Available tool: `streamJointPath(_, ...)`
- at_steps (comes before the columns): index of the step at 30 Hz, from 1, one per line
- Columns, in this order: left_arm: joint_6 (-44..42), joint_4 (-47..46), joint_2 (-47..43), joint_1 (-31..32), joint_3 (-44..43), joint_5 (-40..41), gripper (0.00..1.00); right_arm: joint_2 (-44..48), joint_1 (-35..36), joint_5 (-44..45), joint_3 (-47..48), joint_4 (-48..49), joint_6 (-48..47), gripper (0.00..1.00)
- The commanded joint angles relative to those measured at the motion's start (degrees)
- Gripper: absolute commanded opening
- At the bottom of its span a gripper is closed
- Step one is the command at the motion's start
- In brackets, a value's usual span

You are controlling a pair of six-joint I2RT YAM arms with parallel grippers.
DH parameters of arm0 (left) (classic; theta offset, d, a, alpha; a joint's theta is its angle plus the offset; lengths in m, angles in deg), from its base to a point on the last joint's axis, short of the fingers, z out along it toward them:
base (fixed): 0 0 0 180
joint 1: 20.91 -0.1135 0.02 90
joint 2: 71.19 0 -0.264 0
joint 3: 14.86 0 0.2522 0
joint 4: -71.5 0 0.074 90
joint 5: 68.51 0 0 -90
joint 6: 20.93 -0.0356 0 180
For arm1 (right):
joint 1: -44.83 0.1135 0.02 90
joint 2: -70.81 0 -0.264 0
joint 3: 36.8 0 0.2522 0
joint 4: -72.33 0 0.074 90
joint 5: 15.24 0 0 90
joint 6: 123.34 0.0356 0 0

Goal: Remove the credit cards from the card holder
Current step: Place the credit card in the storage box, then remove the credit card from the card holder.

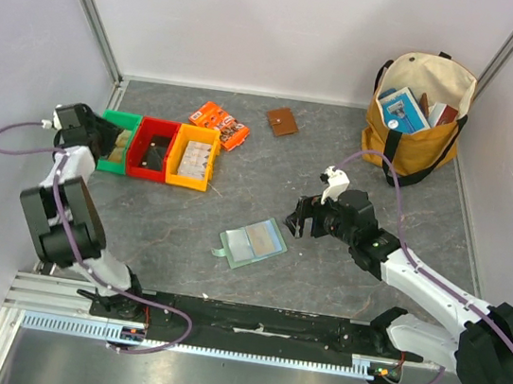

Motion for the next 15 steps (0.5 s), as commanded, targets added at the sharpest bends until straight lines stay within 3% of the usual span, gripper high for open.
streamJointPath(1,-8.53,8.45,-13.3,6.66,1.6,2.02,0.59,-0.01,-0.02,-1.61,1.62,-1.2,-0.33,0.95)
streamJointPath(8,-9.68,14.88,-33.52,25.64,11.61,0.71,0.52,-3.35,1.65,-3.72,3.2,-4.72,0.81,0.89)
streamJointPath(15,-3.19,18.4,-48.03,46.82,21.11,0.97,0.44,-6.96,6.04,-1.53,6.18,-6.66,1.52,0.82)
